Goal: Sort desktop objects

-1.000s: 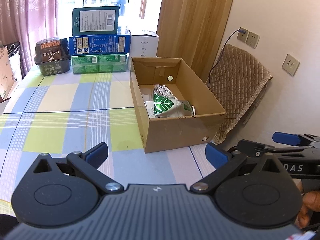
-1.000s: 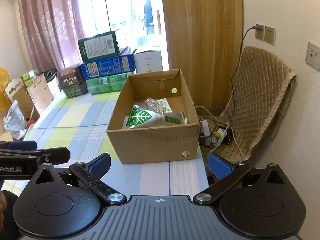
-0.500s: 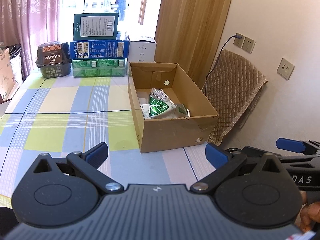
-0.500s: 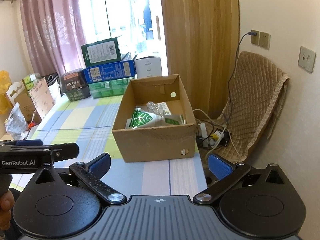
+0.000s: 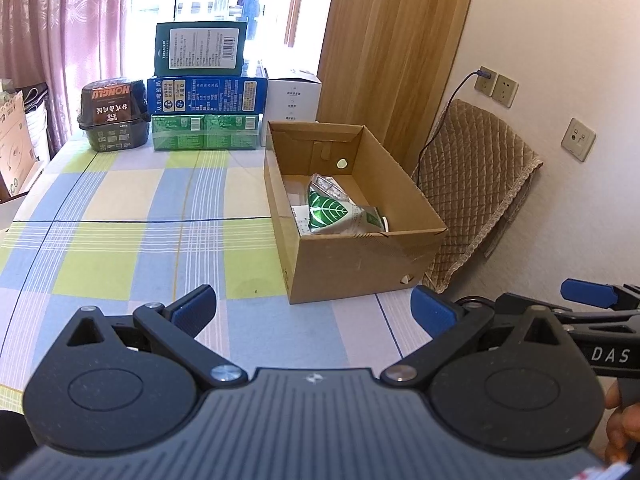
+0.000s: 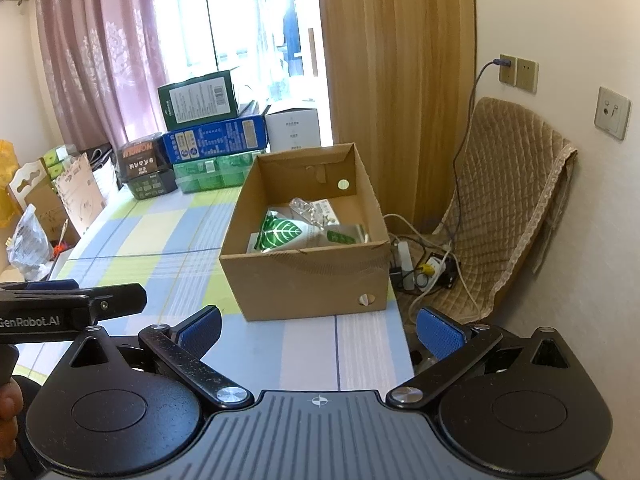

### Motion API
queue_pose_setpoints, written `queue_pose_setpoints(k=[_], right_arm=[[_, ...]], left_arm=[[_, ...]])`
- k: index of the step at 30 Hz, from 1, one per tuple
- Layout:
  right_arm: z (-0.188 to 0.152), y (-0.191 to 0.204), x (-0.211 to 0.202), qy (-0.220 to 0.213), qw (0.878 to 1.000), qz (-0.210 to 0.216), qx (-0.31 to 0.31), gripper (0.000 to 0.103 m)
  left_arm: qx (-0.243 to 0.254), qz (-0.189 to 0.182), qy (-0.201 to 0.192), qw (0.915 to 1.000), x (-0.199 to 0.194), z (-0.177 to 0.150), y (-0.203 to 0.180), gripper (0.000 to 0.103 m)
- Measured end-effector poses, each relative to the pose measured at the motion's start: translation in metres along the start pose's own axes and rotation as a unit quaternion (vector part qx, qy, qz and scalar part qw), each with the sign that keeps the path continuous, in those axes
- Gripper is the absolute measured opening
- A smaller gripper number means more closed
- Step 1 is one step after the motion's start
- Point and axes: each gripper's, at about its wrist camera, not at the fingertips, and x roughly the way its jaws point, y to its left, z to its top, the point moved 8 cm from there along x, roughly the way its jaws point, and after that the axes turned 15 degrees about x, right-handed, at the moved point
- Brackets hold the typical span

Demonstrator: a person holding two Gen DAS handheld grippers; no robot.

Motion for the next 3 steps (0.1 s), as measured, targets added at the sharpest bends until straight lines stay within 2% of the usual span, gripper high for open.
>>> queue_pose_setpoints(k=[3], right_arm=[[-0.0022, 0.0005, 0.0013, 0.002, 1.0, 0.0, 0.0, 0.101]], left_arm=[[-0.001, -0.003, -0.008, 1.0, -0.0019, -0.0012, 0.0011, 0.102]])
